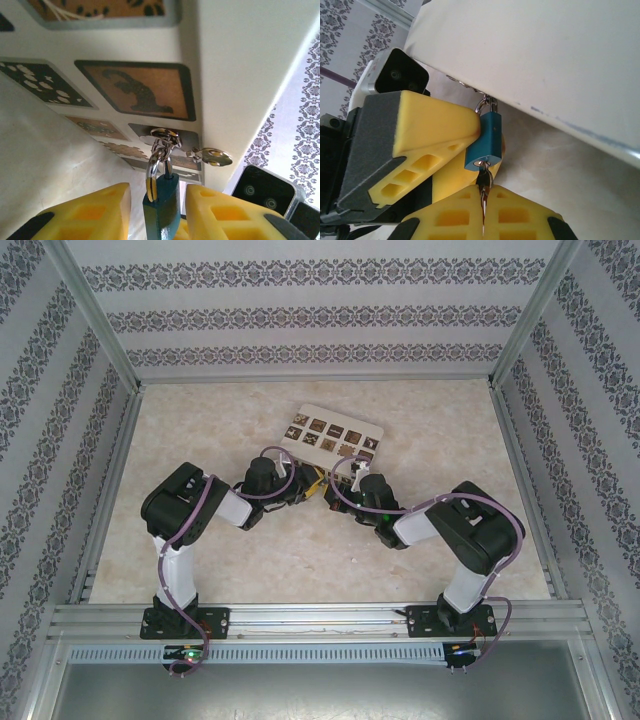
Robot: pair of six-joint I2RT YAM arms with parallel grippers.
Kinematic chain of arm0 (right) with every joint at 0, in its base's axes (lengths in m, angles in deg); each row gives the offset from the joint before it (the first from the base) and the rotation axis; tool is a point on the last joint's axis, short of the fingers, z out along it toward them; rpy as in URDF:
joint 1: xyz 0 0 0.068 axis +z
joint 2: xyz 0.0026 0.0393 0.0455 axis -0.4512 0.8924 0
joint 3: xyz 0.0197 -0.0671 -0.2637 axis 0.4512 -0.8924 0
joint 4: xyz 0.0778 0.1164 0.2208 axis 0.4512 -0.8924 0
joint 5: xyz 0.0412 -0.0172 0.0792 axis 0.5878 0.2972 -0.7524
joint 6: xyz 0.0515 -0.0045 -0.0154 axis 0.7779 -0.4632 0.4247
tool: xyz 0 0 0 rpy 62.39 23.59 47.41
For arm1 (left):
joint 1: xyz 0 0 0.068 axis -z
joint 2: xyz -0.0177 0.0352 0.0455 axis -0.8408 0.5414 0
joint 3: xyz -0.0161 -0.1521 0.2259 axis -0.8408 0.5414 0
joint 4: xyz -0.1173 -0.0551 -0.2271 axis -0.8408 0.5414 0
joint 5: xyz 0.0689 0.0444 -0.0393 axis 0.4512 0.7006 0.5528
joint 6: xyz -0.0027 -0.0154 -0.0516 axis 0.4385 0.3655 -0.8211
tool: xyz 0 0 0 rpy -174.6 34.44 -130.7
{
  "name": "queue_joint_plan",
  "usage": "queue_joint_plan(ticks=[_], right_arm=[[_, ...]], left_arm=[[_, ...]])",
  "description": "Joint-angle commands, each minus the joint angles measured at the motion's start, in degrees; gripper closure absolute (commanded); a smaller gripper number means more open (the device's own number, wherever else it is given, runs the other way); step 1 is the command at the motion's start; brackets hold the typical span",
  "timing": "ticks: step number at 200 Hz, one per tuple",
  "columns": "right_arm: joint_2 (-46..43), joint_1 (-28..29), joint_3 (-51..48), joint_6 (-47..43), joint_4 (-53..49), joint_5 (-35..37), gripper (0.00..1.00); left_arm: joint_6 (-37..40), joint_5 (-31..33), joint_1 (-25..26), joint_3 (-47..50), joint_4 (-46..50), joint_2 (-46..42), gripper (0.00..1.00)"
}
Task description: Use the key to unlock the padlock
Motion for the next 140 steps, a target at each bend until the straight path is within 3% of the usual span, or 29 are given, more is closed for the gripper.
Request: queue_joint_plan(ticks=[1, 60, 140], right_arm=[[-1.95, 0.75, 1.13, 0.87, 2.38, -1.58, 1.00], [-2.37, 0.69, 0.76, 1.29, 2.64, -1.34, 1.00], [-9.06, 0.69, -3.77, -2.94, 0.20, 3.54, 0.82]], left_arm=[[-0.06, -0.43, 0.71, -1.31, -2.28, 0.70, 0.69], [2.38, -0.18, 0.77, -1.27, 1.73, -1.55, 0.75], [3.81, 1.02, 0.92, -0.66, 7.06, -7.40, 0.78]])
